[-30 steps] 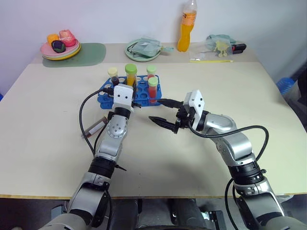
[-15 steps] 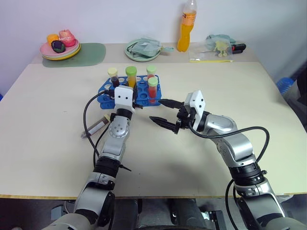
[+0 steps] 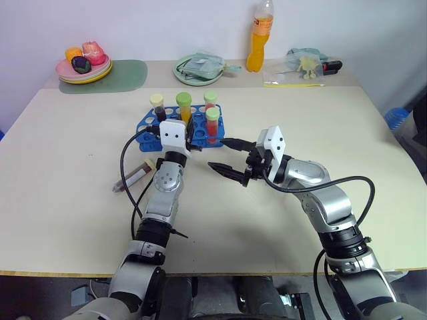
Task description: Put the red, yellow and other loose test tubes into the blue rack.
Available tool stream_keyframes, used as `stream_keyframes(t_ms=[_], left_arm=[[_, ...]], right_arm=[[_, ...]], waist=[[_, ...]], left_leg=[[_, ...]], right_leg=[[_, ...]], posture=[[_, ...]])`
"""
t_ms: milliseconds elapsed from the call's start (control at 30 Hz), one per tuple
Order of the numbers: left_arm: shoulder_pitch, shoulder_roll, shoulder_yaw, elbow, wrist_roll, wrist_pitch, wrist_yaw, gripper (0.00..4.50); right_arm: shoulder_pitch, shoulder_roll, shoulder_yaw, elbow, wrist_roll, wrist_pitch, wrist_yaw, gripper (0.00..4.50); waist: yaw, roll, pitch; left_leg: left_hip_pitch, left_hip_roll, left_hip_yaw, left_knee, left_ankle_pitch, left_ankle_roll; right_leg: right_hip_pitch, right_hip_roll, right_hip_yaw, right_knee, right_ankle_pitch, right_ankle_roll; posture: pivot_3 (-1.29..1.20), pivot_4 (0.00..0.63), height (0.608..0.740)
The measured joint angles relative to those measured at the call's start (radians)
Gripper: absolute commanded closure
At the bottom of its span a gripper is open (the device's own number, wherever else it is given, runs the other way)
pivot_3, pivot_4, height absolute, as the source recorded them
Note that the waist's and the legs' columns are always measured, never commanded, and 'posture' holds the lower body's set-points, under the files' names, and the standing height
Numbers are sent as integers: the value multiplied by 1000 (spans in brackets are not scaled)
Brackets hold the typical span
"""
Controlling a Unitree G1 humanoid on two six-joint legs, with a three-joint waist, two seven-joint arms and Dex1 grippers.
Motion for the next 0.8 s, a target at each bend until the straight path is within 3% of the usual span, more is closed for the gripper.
stream_keyframes(t_ms=[400,800], left_arm=[[5,17,-3,8,64,-21,41,3829],[12,-1,1,7,42,-18,15,3829]], right_arm=[[4,0,0,0,0,0,1,771],[4,0,0,0,0,0,1,771]], waist=[[0,0,0],[0,0,0]], left_leg=[[0,0,0,0,0,0],[0,0,0,0,0,0]], right_leg=[[0,0,0,0,0,0],[0,0,0,0,0,0]], posture=[[0,150,729],[0,150,729]])
